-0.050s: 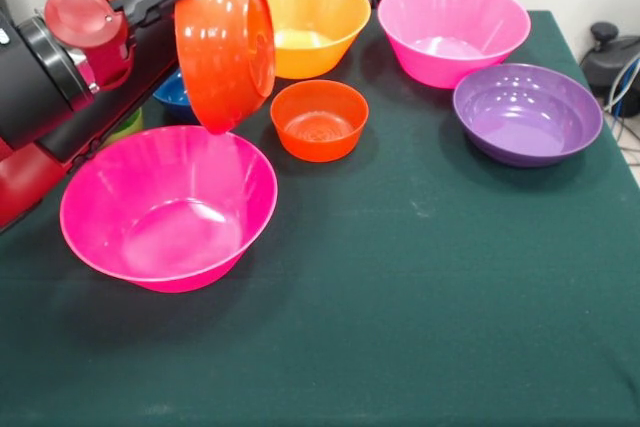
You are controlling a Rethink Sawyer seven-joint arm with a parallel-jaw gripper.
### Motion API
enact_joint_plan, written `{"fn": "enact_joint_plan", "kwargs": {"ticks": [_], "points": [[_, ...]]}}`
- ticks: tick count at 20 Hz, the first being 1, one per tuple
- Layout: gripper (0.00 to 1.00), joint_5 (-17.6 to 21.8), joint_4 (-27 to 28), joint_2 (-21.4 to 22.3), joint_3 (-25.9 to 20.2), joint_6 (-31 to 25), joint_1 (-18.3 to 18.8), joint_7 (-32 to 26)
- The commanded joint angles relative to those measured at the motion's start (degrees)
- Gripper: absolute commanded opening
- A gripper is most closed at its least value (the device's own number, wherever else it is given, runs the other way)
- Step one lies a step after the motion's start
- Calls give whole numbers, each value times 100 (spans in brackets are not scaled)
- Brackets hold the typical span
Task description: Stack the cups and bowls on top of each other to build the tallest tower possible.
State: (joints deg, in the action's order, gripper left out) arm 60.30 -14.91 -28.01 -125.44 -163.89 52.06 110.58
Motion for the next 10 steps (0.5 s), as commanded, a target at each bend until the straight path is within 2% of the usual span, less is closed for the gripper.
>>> {"fn": "enact_joint_plan", "kwargs": {"ticks": [1,6,10], "points": [[0,742,911,-283,-94,109,-142,-1874],[0,1331,1319,-407,-1110,-134,-208,-1803],[0,1777,1468,-439,-1520,-139,-189,-2064]]}}
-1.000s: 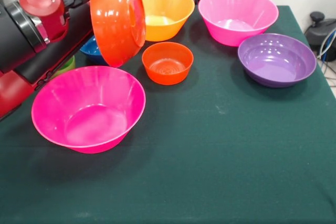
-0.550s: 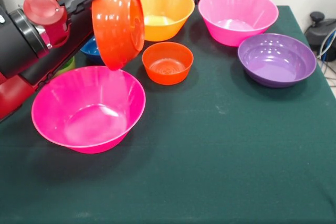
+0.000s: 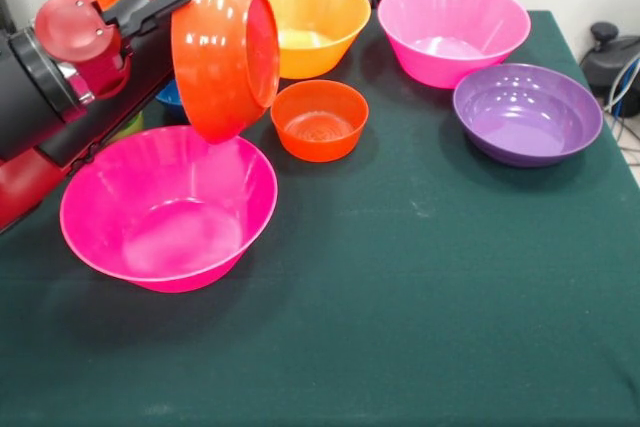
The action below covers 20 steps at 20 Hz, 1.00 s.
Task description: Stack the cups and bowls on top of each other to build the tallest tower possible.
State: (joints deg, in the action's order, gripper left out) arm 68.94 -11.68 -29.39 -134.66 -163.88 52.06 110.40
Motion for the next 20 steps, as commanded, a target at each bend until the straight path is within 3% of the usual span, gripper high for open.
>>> {"fn": "enact_joint_plan", "kwargs": {"ticks": [1,4,7,20], "points": [[0,1011,1175,-307,-687,-128,-186,-2123],[0,1238,1336,-357,-1119,-50,-196,-2241],[0,1574,1340,-370,-1154,-33,-133,-2669],[0,2337,1002,-278,-375,934,129,-4232]]}}
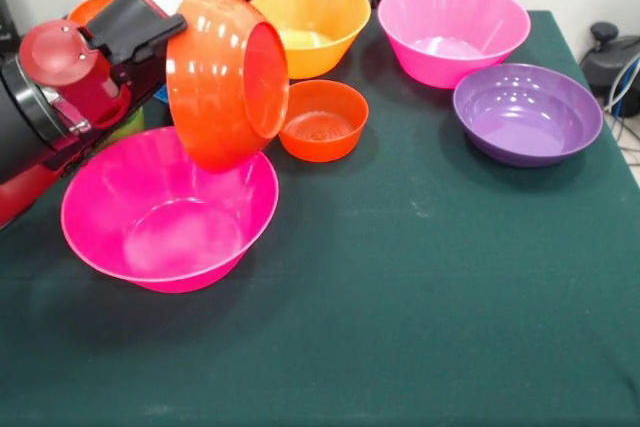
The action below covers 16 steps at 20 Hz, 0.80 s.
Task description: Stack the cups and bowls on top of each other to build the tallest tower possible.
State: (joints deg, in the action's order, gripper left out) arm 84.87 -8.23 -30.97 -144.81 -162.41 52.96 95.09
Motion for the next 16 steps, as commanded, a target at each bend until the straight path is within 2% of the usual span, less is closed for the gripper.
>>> {"fn": "enact_joint_plan", "kwargs": {"ticks": [1,5,11,16], "points": [[0,721,630,-121,682,947,53,-2758],[0,612,552,-170,785,1611,100,-2987],[0,274,669,-378,429,2047,85,-2932],[0,18,621,-455,436,2239,104,-2842]]}}
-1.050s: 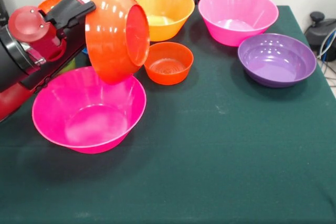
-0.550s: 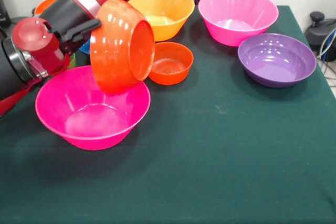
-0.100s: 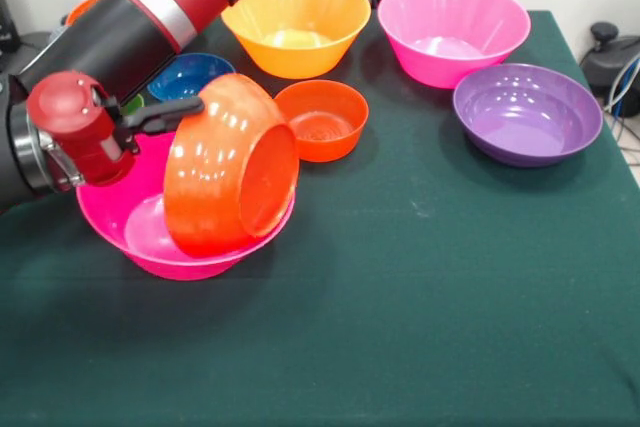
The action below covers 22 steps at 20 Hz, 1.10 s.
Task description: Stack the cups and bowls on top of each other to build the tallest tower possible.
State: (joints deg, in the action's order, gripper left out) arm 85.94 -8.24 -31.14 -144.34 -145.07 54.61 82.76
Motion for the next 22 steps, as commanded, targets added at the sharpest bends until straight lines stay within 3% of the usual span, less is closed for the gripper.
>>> {"fn": "enact_joint_plan", "kwargs": {"ticks": [1,9,17,22], "points": [[0,-124,610,-443,407,507,-57,-1574],[0,-102,728,-419,209,157,-93,-1438],[0,-93,833,-437,-58,-103,-80,-2008],[0,489,977,-439,-196,-588,-11,-2292]]}}
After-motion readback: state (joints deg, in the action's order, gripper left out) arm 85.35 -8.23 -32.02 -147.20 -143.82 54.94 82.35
